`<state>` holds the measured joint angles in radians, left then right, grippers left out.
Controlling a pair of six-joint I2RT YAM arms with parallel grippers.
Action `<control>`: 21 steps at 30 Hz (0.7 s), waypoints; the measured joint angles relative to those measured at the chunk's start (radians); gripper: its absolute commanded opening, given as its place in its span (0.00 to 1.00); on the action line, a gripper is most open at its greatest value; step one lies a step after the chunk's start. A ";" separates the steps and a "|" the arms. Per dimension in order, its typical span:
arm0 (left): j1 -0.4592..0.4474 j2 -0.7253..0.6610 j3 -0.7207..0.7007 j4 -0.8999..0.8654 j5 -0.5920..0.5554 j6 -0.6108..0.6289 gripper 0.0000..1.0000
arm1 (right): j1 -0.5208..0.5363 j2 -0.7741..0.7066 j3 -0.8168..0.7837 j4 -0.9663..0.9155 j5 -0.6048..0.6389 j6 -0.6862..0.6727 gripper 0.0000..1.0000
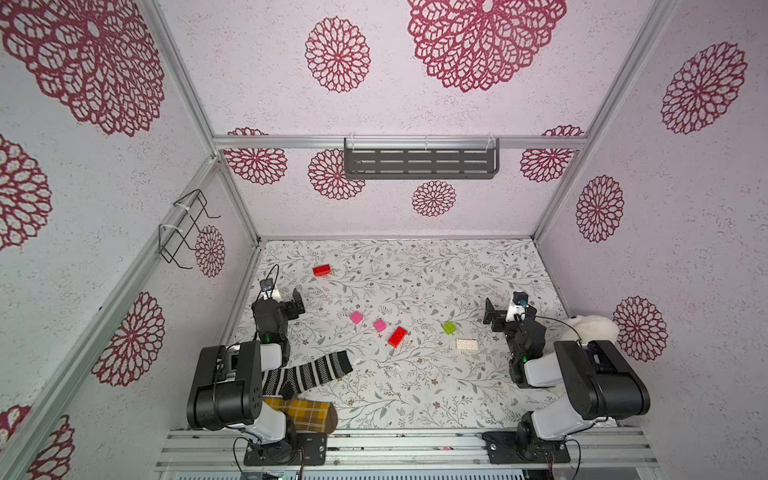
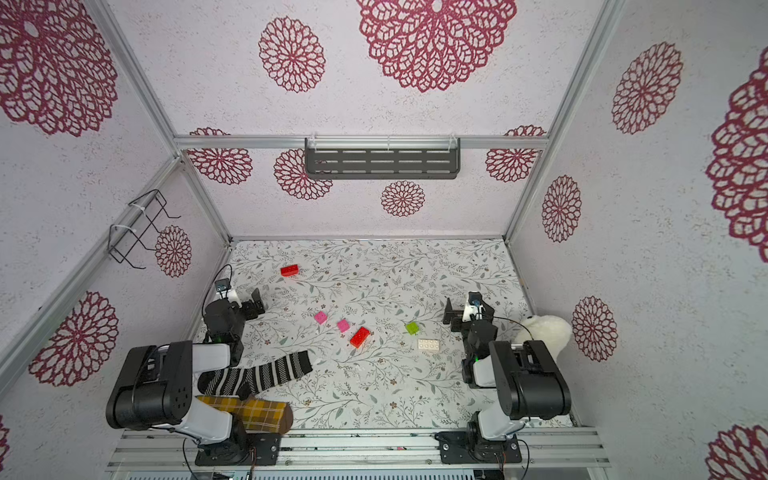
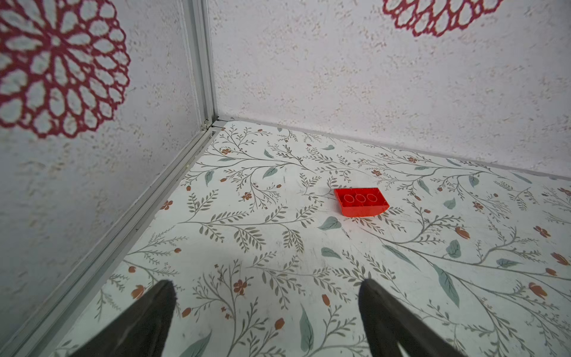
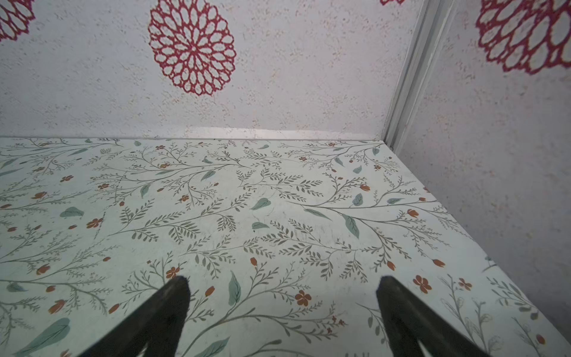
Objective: Assemble an ice cream with lego
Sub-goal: Pick up the lego brick from the center of the board.
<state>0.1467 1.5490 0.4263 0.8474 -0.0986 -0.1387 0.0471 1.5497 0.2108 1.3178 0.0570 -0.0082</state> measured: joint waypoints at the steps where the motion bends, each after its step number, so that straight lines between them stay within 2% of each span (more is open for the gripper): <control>1: 0.000 0.000 0.000 0.000 0.001 0.000 0.97 | 0.000 0.000 0.000 0.000 0.000 0.000 0.99; 21: -0.025 0.000 0.000 0.001 -0.029 0.014 0.97 | 0.002 0.000 0.000 0.000 0.000 0.000 0.99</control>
<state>0.1219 1.5490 0.4263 0.8482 -0.1272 -0.1242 0.0486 1.5497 0.2108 1.3178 0.0570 -0.0082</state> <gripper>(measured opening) 0.971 0.994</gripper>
